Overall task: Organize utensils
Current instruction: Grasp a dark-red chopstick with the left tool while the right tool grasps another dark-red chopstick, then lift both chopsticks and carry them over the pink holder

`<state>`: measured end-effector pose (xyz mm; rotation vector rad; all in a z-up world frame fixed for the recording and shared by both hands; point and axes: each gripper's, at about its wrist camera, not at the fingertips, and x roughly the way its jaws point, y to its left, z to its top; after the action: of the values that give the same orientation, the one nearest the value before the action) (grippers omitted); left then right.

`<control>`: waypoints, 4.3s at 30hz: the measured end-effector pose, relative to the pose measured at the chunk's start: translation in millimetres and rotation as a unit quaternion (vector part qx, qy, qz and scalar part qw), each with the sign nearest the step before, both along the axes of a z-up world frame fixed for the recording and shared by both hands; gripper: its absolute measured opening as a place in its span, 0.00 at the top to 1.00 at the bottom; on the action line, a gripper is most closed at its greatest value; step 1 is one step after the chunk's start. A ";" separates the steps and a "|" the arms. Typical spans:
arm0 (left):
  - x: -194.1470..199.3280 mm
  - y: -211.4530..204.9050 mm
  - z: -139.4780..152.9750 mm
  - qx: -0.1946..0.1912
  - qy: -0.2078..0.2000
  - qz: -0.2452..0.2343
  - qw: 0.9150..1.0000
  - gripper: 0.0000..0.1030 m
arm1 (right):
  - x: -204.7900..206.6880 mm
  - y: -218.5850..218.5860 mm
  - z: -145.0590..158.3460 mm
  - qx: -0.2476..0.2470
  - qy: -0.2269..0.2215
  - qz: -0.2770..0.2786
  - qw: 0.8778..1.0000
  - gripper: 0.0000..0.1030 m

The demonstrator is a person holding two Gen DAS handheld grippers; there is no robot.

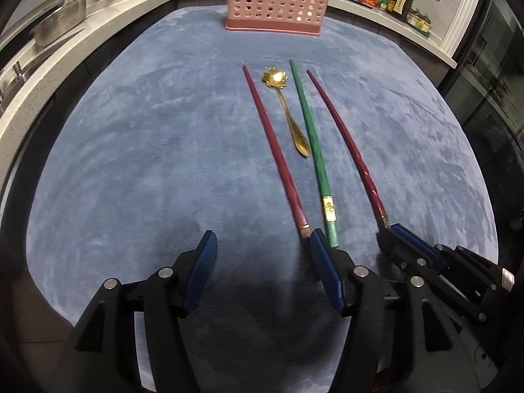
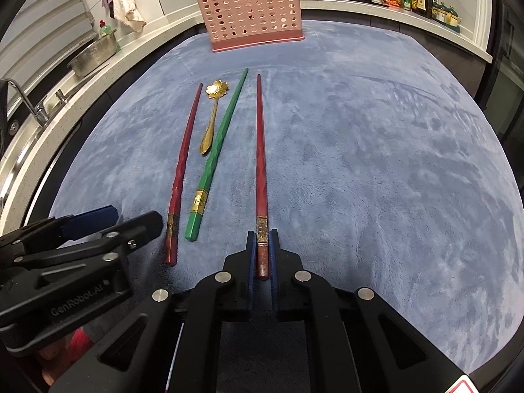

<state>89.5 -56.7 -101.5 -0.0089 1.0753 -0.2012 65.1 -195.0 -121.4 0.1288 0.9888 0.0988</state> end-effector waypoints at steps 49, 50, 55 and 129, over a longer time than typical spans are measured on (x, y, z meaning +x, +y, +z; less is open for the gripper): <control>-7.8 -1.0 0.0 0.018 -0.013 -0.002 1.000 0.93 | -14.9 -1.2 17.2 0.016 -0.013 -0.008 1.000 0.93; -7.9 -0.3 1.6 0.017 -0.014 -0.002 1.000 0.93 | -15.4 -1.1 19.3 0.016 -0.014 -0.008 1.000 0.93; -8.9 2.2 11.3 0.014 -0.024 -0.001 1.000 0.93 | -17.3 0.6 27.8 0.012 -0.020 -0.007 1.000 0.93; 220.1 34.5 331.0 -0.079 -0.364 0.070 0.925 0.93 | 241.6 -53.8 311.4 0.114 -0.316 -0.022 0.942 0.93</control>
<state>309.7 -22.2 229.5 -0.1450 0.3108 -0.1416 306.7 -248.7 190.1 0.3099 0.3279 0.1986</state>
